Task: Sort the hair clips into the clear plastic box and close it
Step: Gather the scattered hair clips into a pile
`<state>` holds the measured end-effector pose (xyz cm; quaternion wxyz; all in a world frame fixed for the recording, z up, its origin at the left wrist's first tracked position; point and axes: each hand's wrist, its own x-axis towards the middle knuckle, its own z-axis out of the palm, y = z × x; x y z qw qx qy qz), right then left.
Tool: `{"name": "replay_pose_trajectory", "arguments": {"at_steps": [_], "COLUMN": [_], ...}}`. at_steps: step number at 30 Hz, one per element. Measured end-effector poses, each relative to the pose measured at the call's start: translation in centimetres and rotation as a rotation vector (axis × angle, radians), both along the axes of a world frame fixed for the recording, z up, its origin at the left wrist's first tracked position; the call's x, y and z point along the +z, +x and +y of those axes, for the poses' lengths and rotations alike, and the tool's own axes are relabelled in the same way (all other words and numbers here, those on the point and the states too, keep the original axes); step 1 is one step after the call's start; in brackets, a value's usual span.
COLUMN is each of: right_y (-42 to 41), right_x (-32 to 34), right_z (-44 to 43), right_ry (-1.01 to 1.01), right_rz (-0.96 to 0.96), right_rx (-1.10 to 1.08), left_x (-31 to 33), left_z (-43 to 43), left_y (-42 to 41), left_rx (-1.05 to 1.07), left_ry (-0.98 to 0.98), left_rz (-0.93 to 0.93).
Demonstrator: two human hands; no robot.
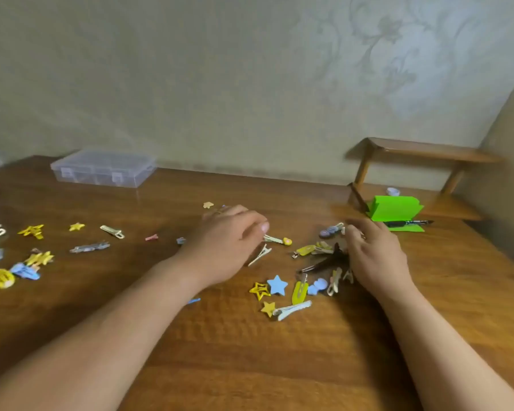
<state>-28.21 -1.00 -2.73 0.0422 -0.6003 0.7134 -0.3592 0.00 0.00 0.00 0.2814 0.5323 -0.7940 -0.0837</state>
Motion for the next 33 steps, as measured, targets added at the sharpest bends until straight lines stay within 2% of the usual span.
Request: {"name": "replay_pose_trajectory", "arguments": {"at_steps": [4, 11, 15, 19, 22, 26, 29, 33], "right_y": [0.4, 3.2, 4.6, 3.4, 2.5, 4.3, 6.2, 8.2], "right_x": [0.1, 0.0, -0.4, -0.2, 0.1, 0.4, 0.8, 0.9], "right_z": [-0.6, -0.2, -0.1, -1.3, -3.1, -4.5, -4.1, -2.8], "right_ry": [0.093, 0.207, 0.175, 0.038, 0.166, 0.259, 0.241, 0.232], "right_rz": [-0.040, 0.183, 0.153, -0.012, 0.039, 0.107, 0.118, 0.116], "right_rx": [0.086, 0.141, 0.213, 0.081, 0.027, 0.174, 0.304, 0.444], "left_x": [-0.6, -1.1, -0.8, -0.1, 0.5, 0.2, -0.4, -0.7], "left_z": [0.4, 1.3, 1.9, 0.6, -2.2, -6.4, -7.9, -6.9], "left_y": [0.4, 0.5, 0.3, 1.4, 3.0, 4.7, 4.5, 2.9], "left_rx": [-0.010, -0.105, -0.131, -0.095, 0.033, 0.167, 0.103, -0.074], "left_ry": [0.138, 0.253, 0.273, 0.230, 0.203, 0.339, 0.393, 0.412], "left_rz": [-0.062, -0.169, -0.148, -0.156, -0.115, -0.094, -0.120, 0.043]}}
